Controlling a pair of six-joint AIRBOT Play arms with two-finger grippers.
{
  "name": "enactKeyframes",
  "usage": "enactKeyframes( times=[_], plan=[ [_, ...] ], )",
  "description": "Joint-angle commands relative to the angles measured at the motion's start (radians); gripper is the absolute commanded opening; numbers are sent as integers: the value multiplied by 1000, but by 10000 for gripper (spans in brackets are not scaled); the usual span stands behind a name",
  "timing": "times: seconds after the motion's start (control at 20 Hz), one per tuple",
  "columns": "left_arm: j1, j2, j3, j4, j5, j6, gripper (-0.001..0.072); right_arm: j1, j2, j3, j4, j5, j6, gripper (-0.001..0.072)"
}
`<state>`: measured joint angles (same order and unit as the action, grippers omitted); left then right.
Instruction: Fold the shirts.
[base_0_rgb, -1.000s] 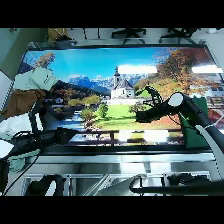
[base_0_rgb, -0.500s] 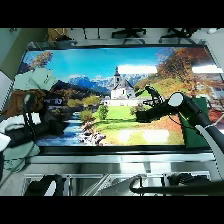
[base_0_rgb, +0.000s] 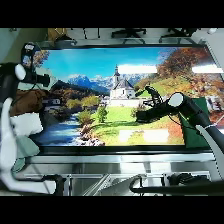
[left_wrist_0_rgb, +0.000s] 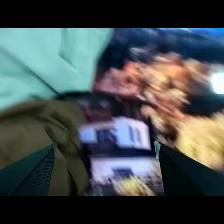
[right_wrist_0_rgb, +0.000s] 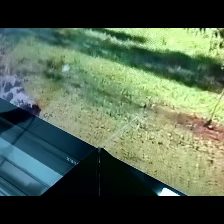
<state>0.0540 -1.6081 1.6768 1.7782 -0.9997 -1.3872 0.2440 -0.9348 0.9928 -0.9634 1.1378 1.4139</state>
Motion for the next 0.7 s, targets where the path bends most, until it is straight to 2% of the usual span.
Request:
enactKeyframes(
  times=[0.0, 0.1, 0.3, 0.55, 0.6, 0.65],
  plan=[
    [54, -371, 343, 157, 18, -139, 705, 1, 0, -1, 0, -2, 0, 18],
    [93, -488, 413, 157, 93, -152, 705, 1, 0, -1, 0, -2, 0, 18],
    [135, -568, 325, 159, 328, -152, 705, 1, -1, -1, 0, -2, 0, 18],
    [163, -670, 327, 156, 422, -152, 703, 1, -1, -1, 0, -2, 0, 18],
    [156, -675, 327, 157, 422, -152, 625, 1, 0, -1, 0, -2, 0, 18],
    [150, -671, 328, 159, 416, -152, 327, 1, 0, -1, 0, -2, 0, 18]
  ],
)
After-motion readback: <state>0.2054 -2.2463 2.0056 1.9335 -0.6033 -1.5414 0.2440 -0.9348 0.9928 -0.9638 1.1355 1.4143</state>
